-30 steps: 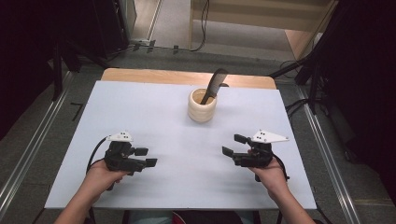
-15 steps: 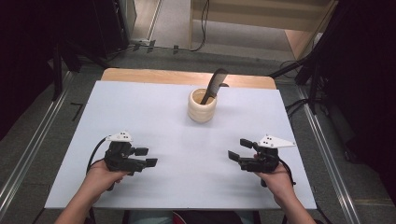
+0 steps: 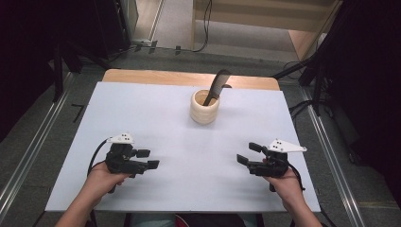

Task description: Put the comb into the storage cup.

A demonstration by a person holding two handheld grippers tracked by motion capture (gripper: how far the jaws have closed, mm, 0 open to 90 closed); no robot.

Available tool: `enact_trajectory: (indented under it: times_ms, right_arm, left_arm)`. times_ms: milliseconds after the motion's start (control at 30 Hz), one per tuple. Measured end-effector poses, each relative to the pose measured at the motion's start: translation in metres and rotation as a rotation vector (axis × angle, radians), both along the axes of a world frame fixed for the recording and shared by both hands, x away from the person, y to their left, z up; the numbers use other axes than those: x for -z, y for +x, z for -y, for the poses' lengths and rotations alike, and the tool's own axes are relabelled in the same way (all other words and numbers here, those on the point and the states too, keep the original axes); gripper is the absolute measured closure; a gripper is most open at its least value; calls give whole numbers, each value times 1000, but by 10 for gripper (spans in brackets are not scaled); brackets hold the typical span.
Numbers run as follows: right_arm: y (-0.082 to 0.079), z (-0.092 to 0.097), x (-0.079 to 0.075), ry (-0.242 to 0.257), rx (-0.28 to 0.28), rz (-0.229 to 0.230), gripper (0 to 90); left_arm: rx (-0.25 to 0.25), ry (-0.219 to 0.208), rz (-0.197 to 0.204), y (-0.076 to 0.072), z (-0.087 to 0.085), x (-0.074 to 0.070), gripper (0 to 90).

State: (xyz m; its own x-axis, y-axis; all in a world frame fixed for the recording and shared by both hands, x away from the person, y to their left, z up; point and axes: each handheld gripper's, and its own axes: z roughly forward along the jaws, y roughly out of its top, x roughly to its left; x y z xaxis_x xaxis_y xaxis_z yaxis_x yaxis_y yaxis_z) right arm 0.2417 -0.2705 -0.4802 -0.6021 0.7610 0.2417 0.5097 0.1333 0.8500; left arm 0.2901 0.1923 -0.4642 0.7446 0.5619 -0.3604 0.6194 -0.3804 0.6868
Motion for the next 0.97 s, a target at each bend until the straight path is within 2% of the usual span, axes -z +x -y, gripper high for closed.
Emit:
enact_trajectory:
  times_ms: [333, 767, 967]
  right_arm:
    - [1, 1, 2, -1, -6, -14, 224]
    - [1, 0, 2, 3, -14, -10, 224]
    - [1, 1, 1, 10, -2, -8, 216]
  left_arm:
    - [-4, -3, -1, 0, -3, 0, 341]
    - [2, 1, 0, 0, -2, 0, 341]
    - [0, -2, 0, 0, -3, 0, 341]
